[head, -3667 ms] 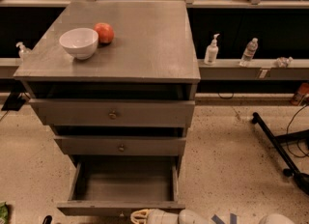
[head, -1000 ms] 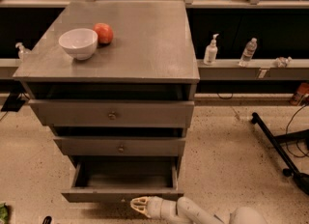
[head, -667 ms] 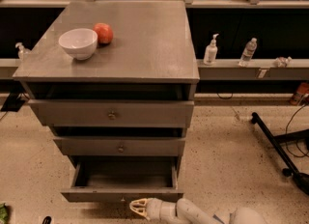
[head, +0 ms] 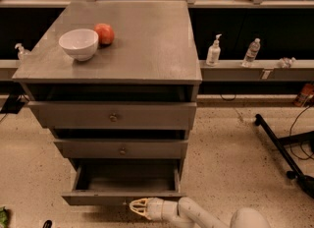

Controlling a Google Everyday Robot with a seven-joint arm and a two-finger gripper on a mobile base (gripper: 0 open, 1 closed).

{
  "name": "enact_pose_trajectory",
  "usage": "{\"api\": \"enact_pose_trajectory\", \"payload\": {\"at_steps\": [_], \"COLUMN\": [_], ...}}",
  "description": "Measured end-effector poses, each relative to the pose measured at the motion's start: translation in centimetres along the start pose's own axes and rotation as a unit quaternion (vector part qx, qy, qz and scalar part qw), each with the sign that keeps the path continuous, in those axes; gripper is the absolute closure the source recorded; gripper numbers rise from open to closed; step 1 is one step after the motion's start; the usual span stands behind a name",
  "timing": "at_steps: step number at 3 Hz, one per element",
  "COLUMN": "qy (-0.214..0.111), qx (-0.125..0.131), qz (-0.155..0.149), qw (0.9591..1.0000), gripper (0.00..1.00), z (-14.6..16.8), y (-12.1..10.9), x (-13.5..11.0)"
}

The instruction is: Close bottom drawer

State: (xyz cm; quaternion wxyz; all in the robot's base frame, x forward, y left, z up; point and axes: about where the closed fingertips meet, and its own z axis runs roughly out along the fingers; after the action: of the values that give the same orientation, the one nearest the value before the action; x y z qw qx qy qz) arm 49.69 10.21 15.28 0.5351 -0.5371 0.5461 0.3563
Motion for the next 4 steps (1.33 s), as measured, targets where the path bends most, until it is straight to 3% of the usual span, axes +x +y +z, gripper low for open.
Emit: {"api": "enact_pose_trajectory", "payload": {"at_steps": [1,3,4], "qy": [-0.010,-0.046,-0.052], "qx": [-0.010,-0.057,-0.062], "qz": [-0.005,-0.006,-0.008], "qw": [0.9999,0.9973,0.9967], "gripper": [1.00,1.00,1.00], "z": [0.6,0.8,0.5], "y": [-0.1,4.1,5.3], "x": [0.0,-0.4,-0.1]}}
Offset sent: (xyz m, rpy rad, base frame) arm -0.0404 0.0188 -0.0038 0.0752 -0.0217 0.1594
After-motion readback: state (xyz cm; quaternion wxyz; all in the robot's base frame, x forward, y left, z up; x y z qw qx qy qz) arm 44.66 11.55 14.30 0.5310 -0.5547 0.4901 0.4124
